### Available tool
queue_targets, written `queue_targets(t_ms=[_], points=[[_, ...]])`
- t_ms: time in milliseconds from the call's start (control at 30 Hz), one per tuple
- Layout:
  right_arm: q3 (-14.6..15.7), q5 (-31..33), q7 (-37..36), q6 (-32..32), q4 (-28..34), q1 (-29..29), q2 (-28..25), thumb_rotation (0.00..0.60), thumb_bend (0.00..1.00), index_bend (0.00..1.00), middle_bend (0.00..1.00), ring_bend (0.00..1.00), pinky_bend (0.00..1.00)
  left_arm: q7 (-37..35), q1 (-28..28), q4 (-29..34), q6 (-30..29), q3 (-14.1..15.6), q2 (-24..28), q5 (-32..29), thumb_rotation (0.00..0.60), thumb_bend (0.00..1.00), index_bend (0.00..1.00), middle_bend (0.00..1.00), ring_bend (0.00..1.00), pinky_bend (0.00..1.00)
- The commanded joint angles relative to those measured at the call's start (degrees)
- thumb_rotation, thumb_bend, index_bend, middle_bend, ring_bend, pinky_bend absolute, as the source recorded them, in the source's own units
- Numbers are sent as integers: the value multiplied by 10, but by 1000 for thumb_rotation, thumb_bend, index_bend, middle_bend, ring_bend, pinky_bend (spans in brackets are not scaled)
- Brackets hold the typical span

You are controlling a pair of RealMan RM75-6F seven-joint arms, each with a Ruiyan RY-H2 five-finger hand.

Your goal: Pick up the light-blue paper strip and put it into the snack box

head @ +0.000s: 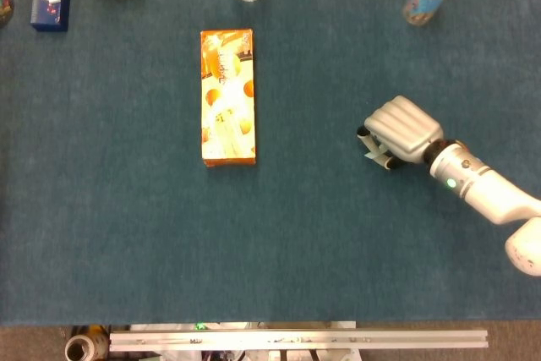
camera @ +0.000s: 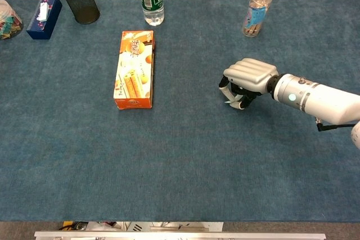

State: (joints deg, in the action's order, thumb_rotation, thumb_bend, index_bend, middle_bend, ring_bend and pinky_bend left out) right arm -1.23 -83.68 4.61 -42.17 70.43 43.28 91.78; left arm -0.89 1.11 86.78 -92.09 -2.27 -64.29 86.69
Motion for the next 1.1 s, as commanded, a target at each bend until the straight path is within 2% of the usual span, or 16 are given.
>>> queue_targets(t_ms=[33, 333, 633, 1100], points=[[-8, 2, -15, -7, 9, 2, -4, 600, 271, 697, 1000, 1000, 1000, 0, 0, 0, 0, 0, 1, 0, 600, 264, 170, 246, 212, 141], [-50, -10, -62, -41, 58, 25, -26, 600, 272, 697, 1000, 1000, 1000, 4, -1, 3, 1, -1, 2, 0, 600, 264, 170, 246, 212, 141], [-79, -17, -101, -45, 84, 60, -13, 600, 273, 697, 1000, 1000, 1000, 10, 1, 10, -3, 0, 3, 3, 600, 264, 170, 246, 212, 141], [-103, -26, -205, -36, 14, 124, 76, 600, 276, 697, 1000, 1000, 1000, 14, 10, 22, -11, 2, 10, -1, 600, 265, 170, 246, 212, 141]])
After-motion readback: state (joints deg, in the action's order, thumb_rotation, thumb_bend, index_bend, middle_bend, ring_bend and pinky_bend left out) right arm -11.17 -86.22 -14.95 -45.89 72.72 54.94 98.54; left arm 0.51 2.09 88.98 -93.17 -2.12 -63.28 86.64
